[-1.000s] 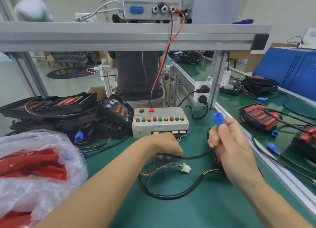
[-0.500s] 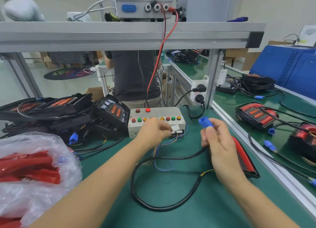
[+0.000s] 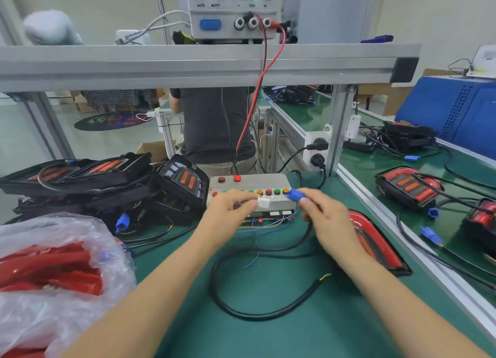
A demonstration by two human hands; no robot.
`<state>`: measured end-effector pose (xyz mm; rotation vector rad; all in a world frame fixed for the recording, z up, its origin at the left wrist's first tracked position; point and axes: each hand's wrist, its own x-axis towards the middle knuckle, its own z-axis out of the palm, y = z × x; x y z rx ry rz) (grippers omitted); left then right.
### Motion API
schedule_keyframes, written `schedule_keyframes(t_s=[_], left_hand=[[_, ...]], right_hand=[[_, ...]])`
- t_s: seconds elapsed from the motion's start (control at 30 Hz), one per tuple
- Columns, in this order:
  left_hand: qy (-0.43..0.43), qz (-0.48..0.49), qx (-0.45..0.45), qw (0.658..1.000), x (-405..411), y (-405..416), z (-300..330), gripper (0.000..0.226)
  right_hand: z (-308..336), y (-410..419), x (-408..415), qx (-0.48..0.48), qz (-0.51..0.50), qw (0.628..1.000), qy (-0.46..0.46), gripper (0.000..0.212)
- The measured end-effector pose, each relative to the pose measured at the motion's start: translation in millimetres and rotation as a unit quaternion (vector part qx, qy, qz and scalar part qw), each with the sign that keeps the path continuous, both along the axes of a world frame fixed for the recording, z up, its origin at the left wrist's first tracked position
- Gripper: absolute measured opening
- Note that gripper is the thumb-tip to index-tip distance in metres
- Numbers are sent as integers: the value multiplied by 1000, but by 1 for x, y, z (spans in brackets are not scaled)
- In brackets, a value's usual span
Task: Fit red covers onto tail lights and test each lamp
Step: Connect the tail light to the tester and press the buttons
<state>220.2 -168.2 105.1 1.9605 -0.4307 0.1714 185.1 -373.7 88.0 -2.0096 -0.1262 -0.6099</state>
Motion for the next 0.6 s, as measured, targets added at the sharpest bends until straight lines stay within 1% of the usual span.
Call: schedule_keyframes(t_s=[0.03,0.1,0.2,0.33,0.47,0.6], left_hand=[[-3,11,-10,1000,1,0,1,18],[-13,24,-19,999,2,1,3,17],[-10,20,-27,999,2,0,6,17],[-5,5,-7,1000,1,-3,4,18],[19,-21,0,1000,-1,-2,5,17],[49,-18,-39,998,-2,-2,7,14]], right_hand=[[2,3,0,-34,28,999,20,23],[4,8,-1,-69,74,994,51,21],[8,9,-5,-100,94,988,75,20],[14,14,-8,-90,95,989,73,20],[16,15,-9,-78,86,991,73,23],[16,16,-10,-110,92,987,76,20]])
